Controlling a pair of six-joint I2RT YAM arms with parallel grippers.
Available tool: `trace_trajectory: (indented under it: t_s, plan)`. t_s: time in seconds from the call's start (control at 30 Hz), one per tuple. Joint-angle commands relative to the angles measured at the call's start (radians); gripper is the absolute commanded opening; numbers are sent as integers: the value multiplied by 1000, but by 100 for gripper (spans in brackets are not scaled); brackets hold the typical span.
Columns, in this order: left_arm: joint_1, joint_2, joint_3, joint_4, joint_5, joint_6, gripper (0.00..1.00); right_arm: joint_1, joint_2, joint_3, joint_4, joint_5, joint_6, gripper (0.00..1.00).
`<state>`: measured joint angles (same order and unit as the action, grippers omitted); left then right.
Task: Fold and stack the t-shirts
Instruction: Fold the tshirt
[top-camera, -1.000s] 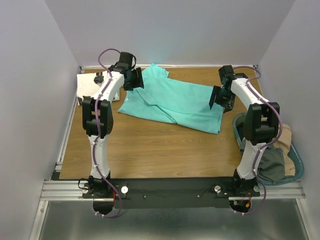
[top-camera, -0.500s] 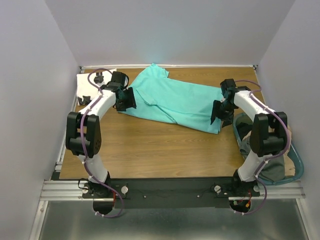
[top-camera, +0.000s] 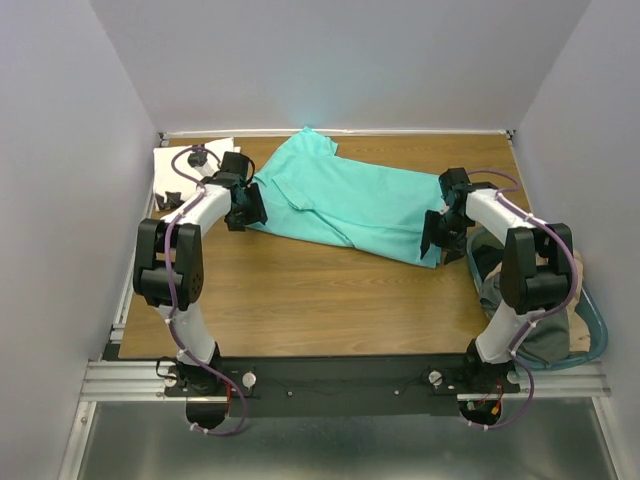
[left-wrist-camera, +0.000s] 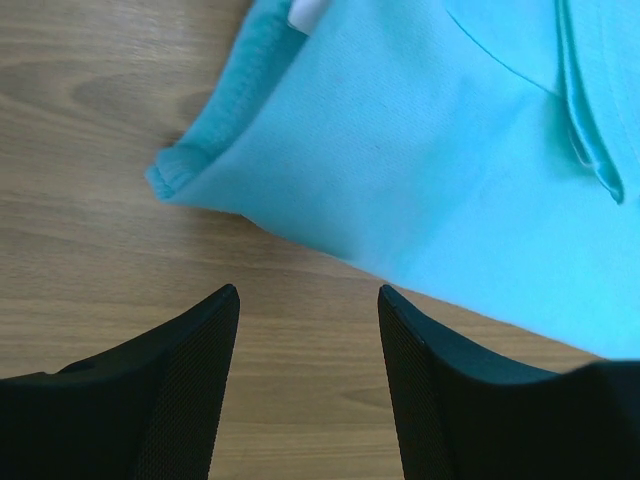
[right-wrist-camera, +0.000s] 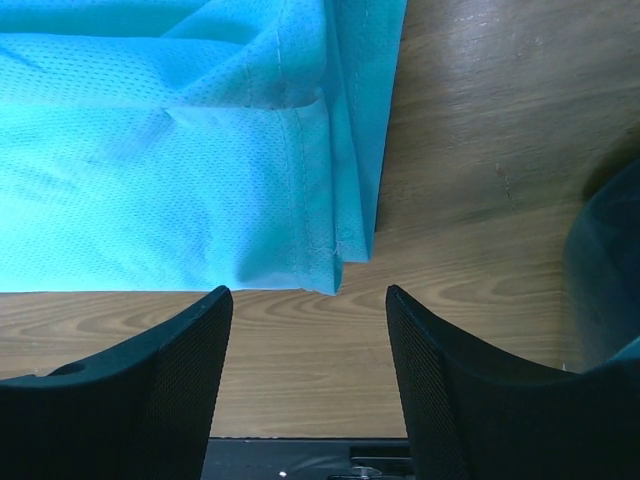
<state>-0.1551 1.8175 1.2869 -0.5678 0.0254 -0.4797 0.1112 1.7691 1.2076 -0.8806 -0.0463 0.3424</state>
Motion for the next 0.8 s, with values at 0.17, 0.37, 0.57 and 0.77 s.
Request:
trace_trajectory:
  t_s: [0.17, 0.37, 0.57, 0.77]
  plan:
    - [48, 75, 63, 40, -51, -4, 66, -1, -26, -59, 58, 22, 13, 63]
    - [58, 132, 117, 51, -35, 4, 66, -1, -17, -92, 103, 19, 20, 56]
    - [66, 167, 149, 62, -30, 3, 59, -2, -8, -108, 138, 29, 30, 51]
    - [69, 186, 134, 66, -1, 10, 46, -2, 20, -108, 154, 40, 29, 36]
